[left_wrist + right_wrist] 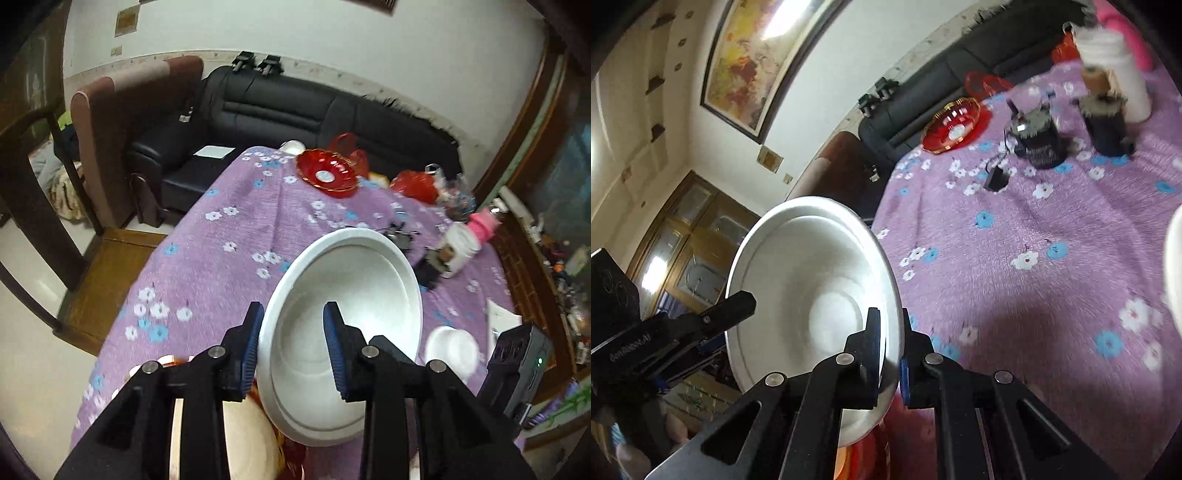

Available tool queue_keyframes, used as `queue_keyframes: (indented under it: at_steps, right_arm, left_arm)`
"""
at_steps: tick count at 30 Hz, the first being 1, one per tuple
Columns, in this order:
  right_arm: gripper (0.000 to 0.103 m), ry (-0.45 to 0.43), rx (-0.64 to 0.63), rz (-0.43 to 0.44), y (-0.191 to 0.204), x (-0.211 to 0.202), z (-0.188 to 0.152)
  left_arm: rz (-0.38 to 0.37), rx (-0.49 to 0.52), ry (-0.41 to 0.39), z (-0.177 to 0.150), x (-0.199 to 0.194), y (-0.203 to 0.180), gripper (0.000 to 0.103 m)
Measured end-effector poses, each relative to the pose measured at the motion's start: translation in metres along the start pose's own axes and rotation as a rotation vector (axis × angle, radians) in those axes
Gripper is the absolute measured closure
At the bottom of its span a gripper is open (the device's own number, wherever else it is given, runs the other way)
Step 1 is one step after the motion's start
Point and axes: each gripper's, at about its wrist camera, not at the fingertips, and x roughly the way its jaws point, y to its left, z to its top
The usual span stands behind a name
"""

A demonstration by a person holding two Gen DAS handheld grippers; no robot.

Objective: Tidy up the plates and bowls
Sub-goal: 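Close both grippers on the white bowl rim and lift it, then carry the white bowl with both grippers and lower it onto the beige bowl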

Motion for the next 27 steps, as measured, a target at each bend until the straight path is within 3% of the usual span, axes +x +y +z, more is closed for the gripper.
queue_keyframes:
  at_steps: [3,8,14,20,27]
  right_arm:
    - [0.093,0.001,-0.028,-0.013,0.013,-0.018,-0.015]
    - [0.093,0.008,-0.122,-0.045,0.045,-0.031,-0.042]
    - [0.092,0.052,-0.219,-0.066,0.085,-0.022,-0.071]
    - [0.092,0.125,-0.312,-0.133,0.112,0.003,-0.091]
    - [0.091,0.212,-0.319,-0.221,0.108,0.034,-0.097]
  left_arm:
    - [-0.034,-0.01,-0.024,-0.021,-0.021,0.006,0.072]
    - [-0.017,-0.031,-0.064,-0.048,-0.049,0.026,0.071]
    - [-0.01,-0.1,-0.09,-0.067,-0.074,0.067,0.068]
    - [0.012,-0.171,-0.047,-0.08,-0.07,0.108,0.068]
    - [0.009,-0.239,0.058,-0.09,-0.035,0.136,0.068]
